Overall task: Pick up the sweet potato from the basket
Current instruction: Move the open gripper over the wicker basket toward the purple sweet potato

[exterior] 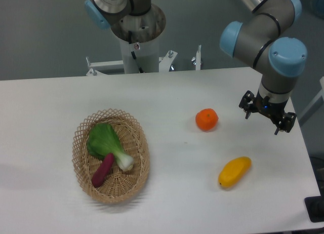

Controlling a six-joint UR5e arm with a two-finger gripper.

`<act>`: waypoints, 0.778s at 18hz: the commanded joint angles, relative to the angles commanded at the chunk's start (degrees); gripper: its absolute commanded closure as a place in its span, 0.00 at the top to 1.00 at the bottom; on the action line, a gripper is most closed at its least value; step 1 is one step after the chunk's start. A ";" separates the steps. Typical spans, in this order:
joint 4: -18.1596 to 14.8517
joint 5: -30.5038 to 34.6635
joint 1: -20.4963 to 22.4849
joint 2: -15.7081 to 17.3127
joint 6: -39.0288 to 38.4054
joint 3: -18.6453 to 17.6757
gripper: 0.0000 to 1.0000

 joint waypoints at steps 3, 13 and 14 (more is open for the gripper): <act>0.00 -0.26 -0.26 0.09 -0.26 -0.35 1.00; 0.09 -0.79 -7.81 0.88 -11.23 -3.95 1.00; 0.09 -0.79 -9.21 0.88 -13.43 -4.13 1.00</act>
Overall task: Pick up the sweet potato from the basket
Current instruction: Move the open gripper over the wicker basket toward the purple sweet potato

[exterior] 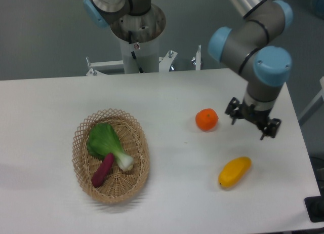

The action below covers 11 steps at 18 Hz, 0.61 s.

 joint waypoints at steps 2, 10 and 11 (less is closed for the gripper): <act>0.00 0.00 -3.07 0.09 -3.61 0.00 1.00; 0.00 -2.72 -13.37 0.18 -18.63 0.26 1.00; 0.00 -3.68 -14.42 -0.09 -20.74 0.61 1.00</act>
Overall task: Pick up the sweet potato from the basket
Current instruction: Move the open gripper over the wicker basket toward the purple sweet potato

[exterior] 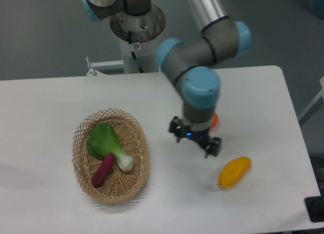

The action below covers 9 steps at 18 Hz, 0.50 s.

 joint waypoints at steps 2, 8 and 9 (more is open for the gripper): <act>-0.09 -2.63 -2.02 -0.09 -2.65 -0.17 1.00; 0.00 -4.49 -6.51 -0.79 -9.51 -0.70 1.00; 0.00 -4.49 -7.04 -0.88 -9.95 -0.87 1.00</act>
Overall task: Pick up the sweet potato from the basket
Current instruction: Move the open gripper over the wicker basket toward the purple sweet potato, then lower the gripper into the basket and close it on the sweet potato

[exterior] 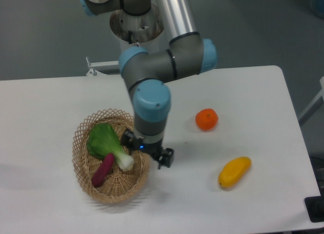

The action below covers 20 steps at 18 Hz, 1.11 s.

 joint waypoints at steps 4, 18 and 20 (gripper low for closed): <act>0.00 -0.09 -2.02 -0.70 -2.72 -0.44 1.00; 0.44 0.00 -6.33 -4.30 -5.62 -2.20 0.74; 2.45 0.00 -6.51 -4.66 -7.03 -2.29 0.66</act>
